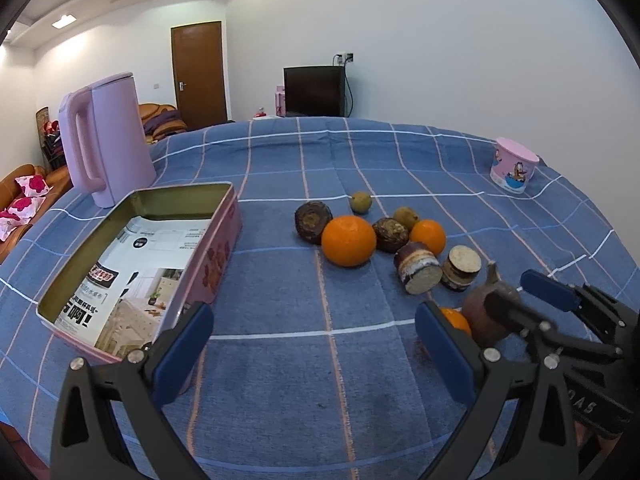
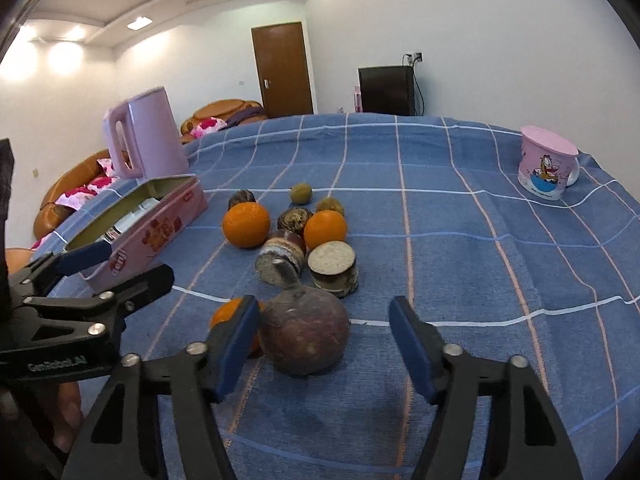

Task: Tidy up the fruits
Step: 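Move the right tool to the dark purple fruit and close on it, then close the left tool on an orange while the right tool holds the purple fruit, then carry the orange in the left tool and purple fruit in the right tool over the pink tin, then open the left tool over the tin while the right tool releases the purple fruit, then move the right tool back to the fruits and close on a beige round slice, then close the left tool on a brown cylindrical slice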

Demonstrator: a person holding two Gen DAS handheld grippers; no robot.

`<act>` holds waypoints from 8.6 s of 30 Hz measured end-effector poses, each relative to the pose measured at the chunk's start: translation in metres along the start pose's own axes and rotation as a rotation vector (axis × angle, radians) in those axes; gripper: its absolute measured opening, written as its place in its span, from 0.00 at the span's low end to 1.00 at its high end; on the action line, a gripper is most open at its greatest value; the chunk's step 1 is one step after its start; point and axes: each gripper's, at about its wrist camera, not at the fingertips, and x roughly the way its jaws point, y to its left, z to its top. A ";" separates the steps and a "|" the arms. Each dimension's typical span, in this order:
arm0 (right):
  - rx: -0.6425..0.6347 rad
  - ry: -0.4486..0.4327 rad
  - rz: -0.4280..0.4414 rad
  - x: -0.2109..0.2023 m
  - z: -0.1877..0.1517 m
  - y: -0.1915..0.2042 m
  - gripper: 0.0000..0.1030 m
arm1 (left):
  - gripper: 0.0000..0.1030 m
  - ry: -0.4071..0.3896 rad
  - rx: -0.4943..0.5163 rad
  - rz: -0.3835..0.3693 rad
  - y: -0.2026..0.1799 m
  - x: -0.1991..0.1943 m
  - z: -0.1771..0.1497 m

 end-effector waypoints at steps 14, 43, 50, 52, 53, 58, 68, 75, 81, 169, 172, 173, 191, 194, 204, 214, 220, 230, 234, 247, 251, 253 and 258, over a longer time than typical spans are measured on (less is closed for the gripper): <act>0.059 0.121 -0.069 0.020 0.002 -0.011 0.57 | 1.00 -0.006 0.022 -0.006 -0.007 0.000 -0.001; 0.132 0.067 -0.090 0.003 -0.001 -0.045 0.50 | 0.52 0.207 0.094 -0.226 -0.062 0.040 -0.007; 0.078 0.060 -0.077 0.002 -0.001 -0.036 0.50 | 0.34 0.190 0.100 -0.251 -0.063 0.037 -0.009; 0.062 0.050 -0.078 0.001 -0.002 -0.033 0.50 | 0.34 0.182 0.099 -0.250 -0.062 0.035 -0.009; 0.054 0.044 -0.080 -0.001 -0.002 -0.032 0.50 | 0.34 0.178 0.098 -0.249 -0.062 0.035 -0.009; 0.033 0.029 -0.083 -0.002 -0.003 -0.029 0.50 | 0.34 0.134 0.103 -0.231 -0.060 0.027 -0.008; -0.006 -0.014 -0.070 -0.009 -0.004 -0.023 0.50 | 0.33 0.075 0.093 -0.206 -0.054 0.019 -0.007; -0.018 -0.033 -0.068 -0.012 -0.005 -0.020 0.50 | 0.33 0.018 0.100 -0.182 -0.053 0.013 -0.006; -0.029 -0.058 -0.067 -0.015 -0.006 -0.019 0.50 | 0.33 -0.019 0.113 -0.171 -0.054 0.007 -0.007; -0.383 0.059 0.224 0.124 0.085 0.204 0.51 | 0.33 0.042 -0.102 0.217 0.174 0.051 0.030; -0.396 0.068 0.224 0.127 0.085 0.207 0.51 | 0.33 0.052 -0.106 0.222 0.177 0.055 0.029; -0.399 0.071 0.224 0.128 0.084 0.208 0.51 | 0.33 0.055 -0.107 0.225 0.178 0.056 0.029; -0.309 -0.014 0.227 0.095 0.092 0.180 0.67 | 0.79 -0.016 -0.134 0.217 0.167 0.021 0.033; -0.313 -0.038 0.175 0.080 0.087 0.163 0.70 | 0.89 -0.040 -0.118 0.205 0.153 0.013 0.035; -0.246 -0.050 -0.031 0.033 0.063 0.065 0.70 | 0.90 -0.042 -0.036 0.106 0.075 0.017 0.039; -0.143 0.055 -0.095 0.040 0.042 0.006 0.70 | 0.90 0.009 0.062 0.037 0.005 0.038 0.034; -0.134 0.117 -0.057 0.046 0.036 0.006 0.70 | 0.90 0.023 0.085 0.031 -0.007 0.045 0.033; -0.111 0.220 -0.041 0.069 0.032 0.002 0.45 | 0.90 0.058 0.081 -0.005 -0.014 0.056 0.033; -0.086 0.184 -0.070 0.061 0.032 -0.001 0.33 | 0.89 0.059 0.091 -0.025 -0.023 0.057 0.033; 0.096 0.124 -0.124 0.047 0.036 -0.036 0.33 | 0.75 0.079 0.116 -0.099 -0.052 0.060 0.033; 0.126 0.109 -0.123 0.043 0.034 -0.042 0.33 | 0.74 0.080 0.105 -0.107 -0.054 0.060 0.033; 0.122 0.113 -0.125 0.043 0.034 -0.040 0.33 | 0.74 0.087 0.115 -0.117 -0.059 0.061 0.032; 0.128 0.124 -0.125 0.046 0.034 -0.041 0.34 | 0.64 0.142 0.113 -0.144 -0.065 0.074 0.031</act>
